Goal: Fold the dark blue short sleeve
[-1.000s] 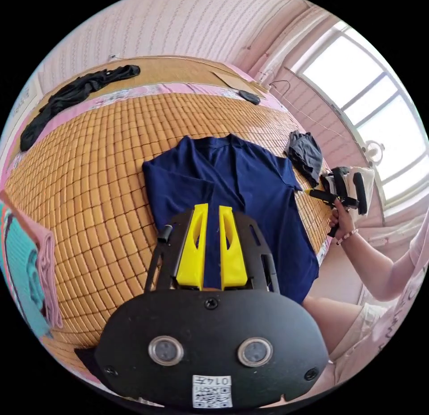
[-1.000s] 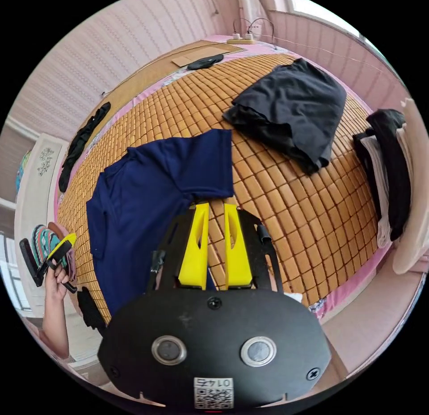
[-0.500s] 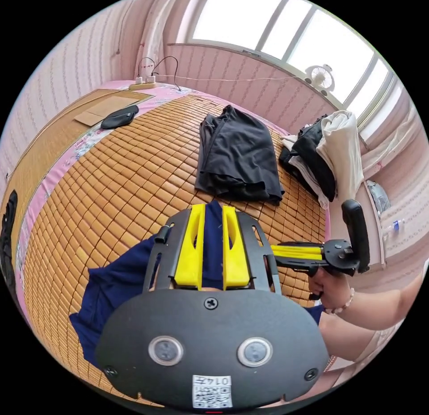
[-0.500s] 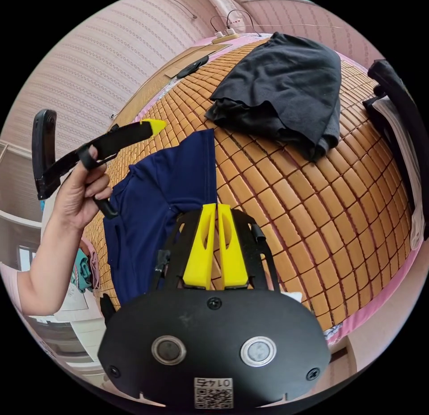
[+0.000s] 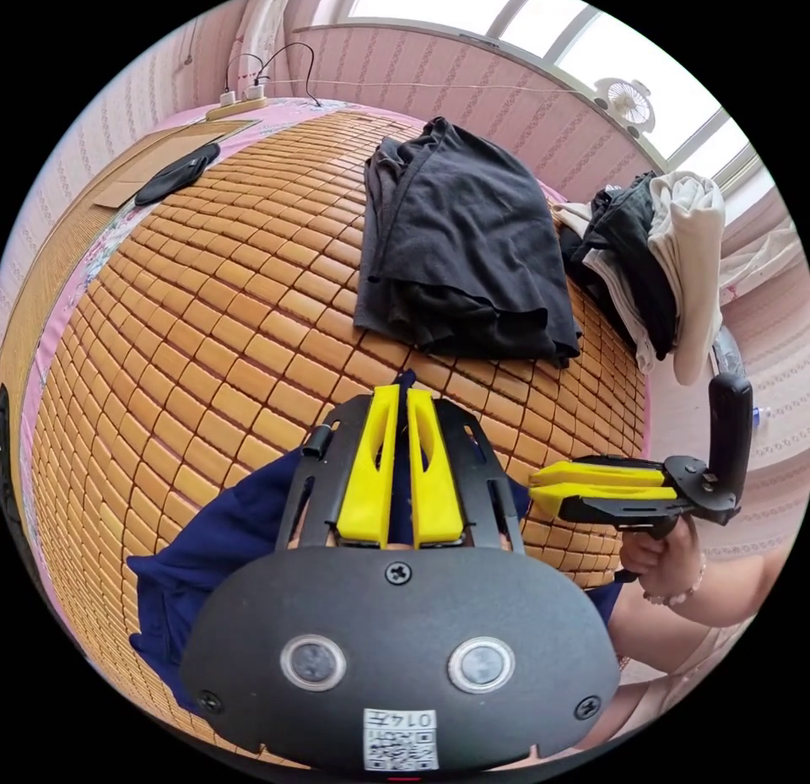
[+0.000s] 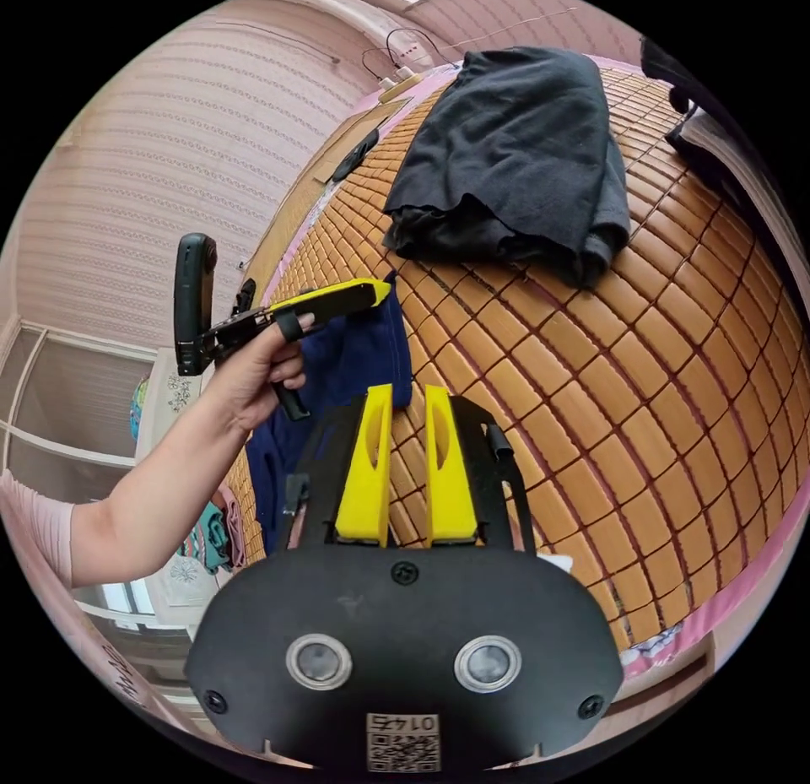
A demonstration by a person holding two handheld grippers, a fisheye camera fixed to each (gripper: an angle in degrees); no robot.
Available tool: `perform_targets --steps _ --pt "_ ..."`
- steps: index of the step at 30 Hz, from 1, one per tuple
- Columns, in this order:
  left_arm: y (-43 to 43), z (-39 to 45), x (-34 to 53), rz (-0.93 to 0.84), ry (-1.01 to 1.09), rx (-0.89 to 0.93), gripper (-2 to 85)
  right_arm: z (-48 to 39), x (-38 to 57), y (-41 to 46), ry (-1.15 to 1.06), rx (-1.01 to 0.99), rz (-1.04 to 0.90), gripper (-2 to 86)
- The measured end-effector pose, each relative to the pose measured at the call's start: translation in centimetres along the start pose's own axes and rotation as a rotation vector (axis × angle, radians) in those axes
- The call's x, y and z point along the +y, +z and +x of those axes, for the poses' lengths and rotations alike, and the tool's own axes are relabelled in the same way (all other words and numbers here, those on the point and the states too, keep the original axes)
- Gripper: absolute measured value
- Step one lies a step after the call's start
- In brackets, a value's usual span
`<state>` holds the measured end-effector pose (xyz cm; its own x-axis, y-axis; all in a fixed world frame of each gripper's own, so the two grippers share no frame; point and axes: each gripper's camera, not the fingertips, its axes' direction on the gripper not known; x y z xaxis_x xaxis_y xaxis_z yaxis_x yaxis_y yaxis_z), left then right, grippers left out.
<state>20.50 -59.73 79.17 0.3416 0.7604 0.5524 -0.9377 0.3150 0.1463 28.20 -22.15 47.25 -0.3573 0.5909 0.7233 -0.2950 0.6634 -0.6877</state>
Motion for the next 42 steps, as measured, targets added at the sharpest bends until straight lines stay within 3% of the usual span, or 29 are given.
perform_targets --steps 5,9,12,17,21,29,33,37,42 --pt "-1.0 -1.0 0.3 0.030 -0.001 0.009 -0.1 -0.2 -0.6 1.4 -0.080 0.040 -0.068 1.6" --pt "-9.6 -3.3 3.4 0.193 -0.015 0.011 0.3 -2.2 -0.6 -1.2 -0.212 -0.059 0.042 1.0" --pt "-14.9 -5.3 9.7 0.262 -0.081 -0.003 1.3 -5.2 -0.1 -1.7 -0.387 -0.140 0.016 0.8" --pt "-15.3 -9.3 21.8 0.127 -0.328 -0.094 4.9 -7.3 1.9 1.9 -0.566 -0.052 -0.242 0.2" --pt "-16.6 -10.7 27.7 0.125 -0.453 -0.068 5.2 -7.9 1.8 2.4 -0.590 -0.041 -0.290 0.0" --pt "-17.3 -11.4 26.3 0.213 -0.415 -0.007 5.1 -13.2 0.6 5.7 -0.739 0.037 -0.258 0.5" --pt "-16.4 -12.1 24.8 0.256 -0.409 -0.011 3.8 -12.9 0.9 9.5 -0.696 0.104 -0.416 0.7" --pt "-14.1 -13.5 24.8 0.159 -0.454 0.016 0.9 -12.0 1.0 8.9 -0.639 0.114 -0.416 1.2" --pt "-20.2 -13.9 28.6 0.279 -0.510 -0.024 1.1 -13.1 -2.4 5.8 -0.625 -0.054 -0.253 4.0"
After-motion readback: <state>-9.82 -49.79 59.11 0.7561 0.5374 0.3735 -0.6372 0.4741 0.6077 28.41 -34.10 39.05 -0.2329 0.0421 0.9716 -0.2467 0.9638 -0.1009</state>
